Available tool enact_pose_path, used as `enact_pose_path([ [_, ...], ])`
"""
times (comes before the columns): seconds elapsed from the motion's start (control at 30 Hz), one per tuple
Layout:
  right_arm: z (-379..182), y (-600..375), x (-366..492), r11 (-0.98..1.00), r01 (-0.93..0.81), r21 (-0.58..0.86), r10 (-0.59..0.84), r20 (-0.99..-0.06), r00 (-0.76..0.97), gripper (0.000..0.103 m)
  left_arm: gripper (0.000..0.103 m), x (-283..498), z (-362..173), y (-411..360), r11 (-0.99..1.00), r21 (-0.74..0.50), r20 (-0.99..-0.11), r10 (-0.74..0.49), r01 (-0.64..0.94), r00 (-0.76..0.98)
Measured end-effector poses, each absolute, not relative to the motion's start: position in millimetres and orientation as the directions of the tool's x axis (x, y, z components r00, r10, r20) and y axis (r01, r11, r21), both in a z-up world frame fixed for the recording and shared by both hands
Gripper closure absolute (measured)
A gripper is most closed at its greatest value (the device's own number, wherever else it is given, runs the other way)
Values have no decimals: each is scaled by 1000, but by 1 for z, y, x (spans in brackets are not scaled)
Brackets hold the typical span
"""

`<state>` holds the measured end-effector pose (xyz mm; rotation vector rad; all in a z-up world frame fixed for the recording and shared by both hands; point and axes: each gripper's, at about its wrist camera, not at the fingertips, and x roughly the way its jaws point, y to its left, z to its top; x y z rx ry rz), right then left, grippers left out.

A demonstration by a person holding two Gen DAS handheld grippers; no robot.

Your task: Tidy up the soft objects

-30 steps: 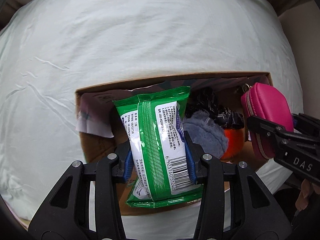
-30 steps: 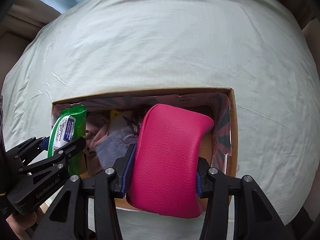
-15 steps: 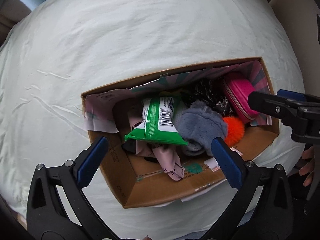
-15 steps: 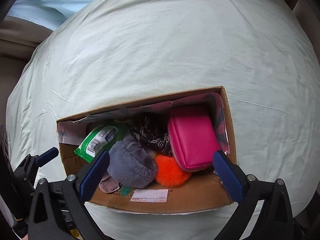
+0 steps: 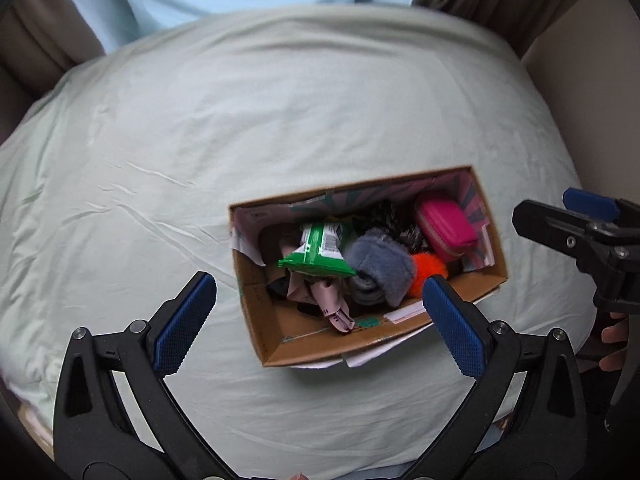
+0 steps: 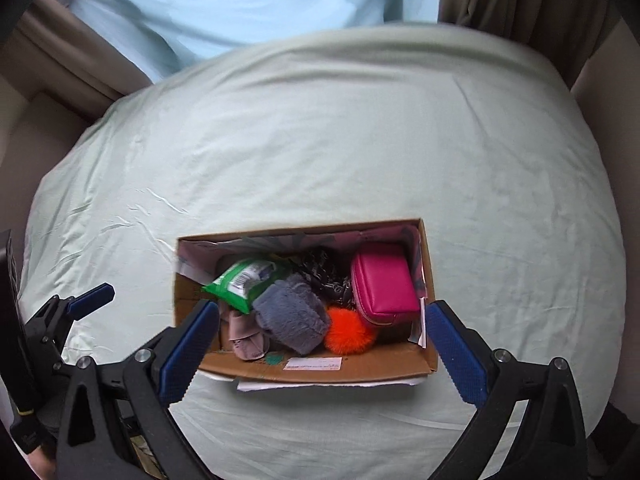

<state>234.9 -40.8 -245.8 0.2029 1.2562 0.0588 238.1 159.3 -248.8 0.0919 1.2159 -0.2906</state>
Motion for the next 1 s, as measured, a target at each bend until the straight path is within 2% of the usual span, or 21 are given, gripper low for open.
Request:
enact_pose_path([
  [0.27, -148, -51, 177, 986, 32, 164, 125, -853, 507, 1, 0, 182, -146, 168, 977, -92, -833, -183, 195, 522],
  [0.57, -48, -76, 88, 997, 20, 81, 40, -682, 730, 1, 0, 83, -40, 155, 989, -71, -635, -144, 128, 759],
  [0.77, -20, -97, 40, 997, 46, 55, -4, -595, 804, 1, 0, 32, -3, 138, 989, -78, -526, -148, 125, 837],
  [1.0, -12, -115, 8, 997, 59, 40, -29, -539, 842, 1, 0, 2, 7, 117, 989, -56, -461, -146, 135, 876],
])
